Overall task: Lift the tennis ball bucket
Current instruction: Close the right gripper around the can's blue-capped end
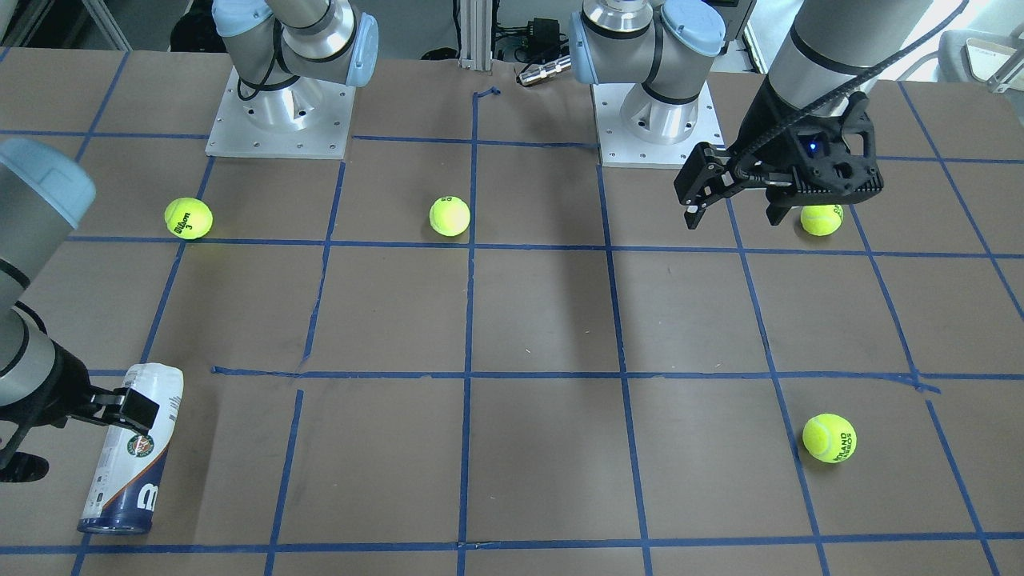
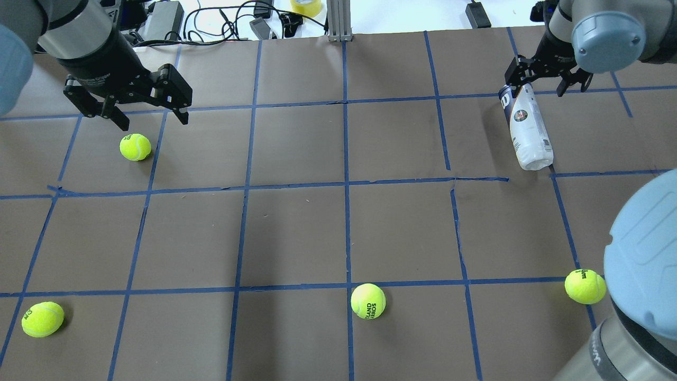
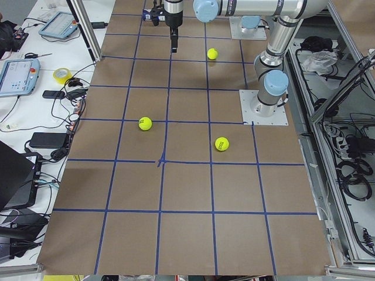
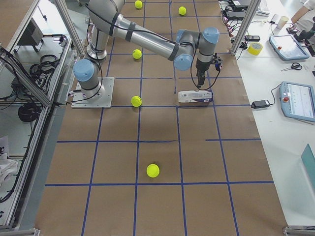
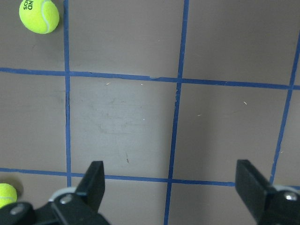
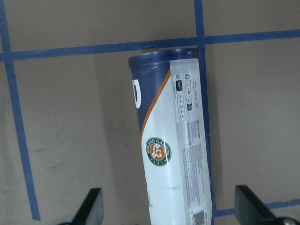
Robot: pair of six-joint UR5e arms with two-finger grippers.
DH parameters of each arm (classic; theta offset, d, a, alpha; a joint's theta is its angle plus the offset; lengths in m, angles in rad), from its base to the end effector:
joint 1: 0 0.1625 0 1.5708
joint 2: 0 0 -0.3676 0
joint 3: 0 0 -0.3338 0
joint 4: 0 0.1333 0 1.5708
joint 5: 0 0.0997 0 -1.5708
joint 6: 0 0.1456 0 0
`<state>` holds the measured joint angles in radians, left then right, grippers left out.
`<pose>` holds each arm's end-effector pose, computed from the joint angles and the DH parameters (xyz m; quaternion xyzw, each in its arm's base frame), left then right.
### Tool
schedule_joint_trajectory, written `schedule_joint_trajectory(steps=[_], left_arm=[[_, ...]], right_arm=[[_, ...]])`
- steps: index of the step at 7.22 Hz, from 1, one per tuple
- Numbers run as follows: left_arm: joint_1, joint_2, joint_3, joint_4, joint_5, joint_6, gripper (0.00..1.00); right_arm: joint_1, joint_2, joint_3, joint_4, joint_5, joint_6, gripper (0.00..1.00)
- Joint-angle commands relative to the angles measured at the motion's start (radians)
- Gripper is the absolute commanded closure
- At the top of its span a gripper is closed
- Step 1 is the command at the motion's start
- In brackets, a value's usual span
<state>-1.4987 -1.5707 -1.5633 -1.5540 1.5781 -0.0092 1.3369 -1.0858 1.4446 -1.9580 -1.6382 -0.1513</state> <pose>-0.1004 -0.4454 0.3895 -0.0407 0.9991 -0.0121 0.0040 -0.0161 -0.6003 0.2281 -0.0417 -0.9985 0.0075 0.0358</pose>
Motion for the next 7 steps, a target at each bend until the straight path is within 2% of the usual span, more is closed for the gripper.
schedule_joint_trajectory(steps=[1, 3, 7], left_arm=[[0.000, 0.001, -0.007, 0.006, -0.001, 0.000, 0.00], [0.000, 0.001, -0.007, 0.008, -0.001, 0.002, 0.00], [0.000, 0.001, -0.009, 0.006, 0.000, -0.006, 0.00]], right_arm=[[-0.018, 0.059, -0.012, -0.025, 0.000, -0.011, 0.00], [-0.024, 0.124, -0.010, -0.082, 0.008, -0.014, 0.00], [-0.024, 0.162, 0.014, -0.084, 0.015, -0.077, 0.00]])
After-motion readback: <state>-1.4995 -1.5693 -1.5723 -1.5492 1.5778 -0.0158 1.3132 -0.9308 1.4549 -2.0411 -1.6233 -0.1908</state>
